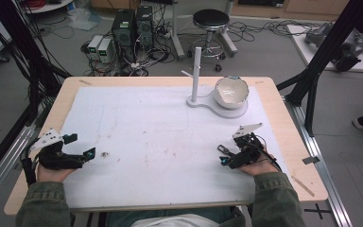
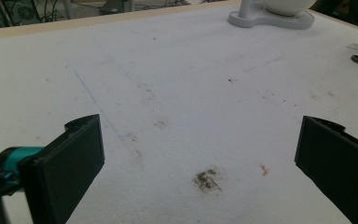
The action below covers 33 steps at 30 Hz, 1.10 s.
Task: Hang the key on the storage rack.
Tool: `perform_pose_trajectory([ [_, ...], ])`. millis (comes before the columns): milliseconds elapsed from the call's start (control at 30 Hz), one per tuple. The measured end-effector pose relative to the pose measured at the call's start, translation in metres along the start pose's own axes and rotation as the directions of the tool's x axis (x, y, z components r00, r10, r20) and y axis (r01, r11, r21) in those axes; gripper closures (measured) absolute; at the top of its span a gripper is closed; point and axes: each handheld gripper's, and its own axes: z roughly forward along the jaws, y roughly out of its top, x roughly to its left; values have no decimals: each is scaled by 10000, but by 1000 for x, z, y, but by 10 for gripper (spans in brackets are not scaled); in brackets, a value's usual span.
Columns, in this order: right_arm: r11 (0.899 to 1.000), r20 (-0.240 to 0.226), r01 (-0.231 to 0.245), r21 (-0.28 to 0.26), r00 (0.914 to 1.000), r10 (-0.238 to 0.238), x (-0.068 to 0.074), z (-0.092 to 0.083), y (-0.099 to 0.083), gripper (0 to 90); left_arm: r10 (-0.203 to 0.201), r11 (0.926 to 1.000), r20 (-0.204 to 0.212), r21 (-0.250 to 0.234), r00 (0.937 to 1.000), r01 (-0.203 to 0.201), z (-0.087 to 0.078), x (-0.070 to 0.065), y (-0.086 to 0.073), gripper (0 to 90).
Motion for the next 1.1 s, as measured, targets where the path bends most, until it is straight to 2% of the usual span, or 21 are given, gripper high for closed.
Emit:
perform_pose_trajectory([
  [133, 9970, 27, 168, 753, 9999, -171, 2, 4, 8, 14, -8, 10000, 6, -35, 10000, 8, 0, 0, 0, 18],
  [167, 9956, 6, 211, 909, 9998, -212, 2, 5, 10, 40, 3, 10000, 52, -29, 10000, -3, -1, 1, 0, 18],
  [233, 9946, -105, 174, 1022, 9998, -164, 1, 4, 12, 43, 3, 10000, 63, -25, 10000, -2, -1, 1, 0, 18],
  [400, 9776, -65, -133, 2102, 9999, 151, -4, 8, 14, 73, 1, 10000, 98, 10, 10000, -1, 0, 1, -1, 18],
  [467, 9713, -93, -223, 2369, 9996, 252, -7, 10, 13, 134, 5, 10000, 84, 4, 10000, -5, 0, 1, -1, 18],
  [567, 9698, -290, -331, 2417, 9987, 413, -8, 10, 13, 217, 53, 10000, 57, 48, 10000, -53, 0, 1, -1, 18],
  [667, 9666, -198, -403, 2530, 9987, 468, -10, 9, 13, 263, 61, 10000, 79, 71, 10000, -62, 1, 0, -1, 18],
  [767, 9650, 152, -578, 2558, 9983, 557, -12, 8, 12, 317, 53, 10000, 151, 26, 9999, -54, 1, 0, -1, 18],
  [833, 9647, 235, -559, 2572, 9984, 515, -12, 7, 12, 391, 70, 10000, 182, 20, 9998, -70, 1, 0, -1, 18],
  [900, 9646, -2, -400, 2608, 9991, 414, -12, 6, 11, 431, 128, 9999, 218, 76, 9997, -129, 1, 0, -1, 18],
  [1100, 9602, 4, -263, 2779, 9996, 273, -12, 10, 12, 489, 121, 9999, 227, 69, 9997, -122, 1, 0, -1, 18],
])
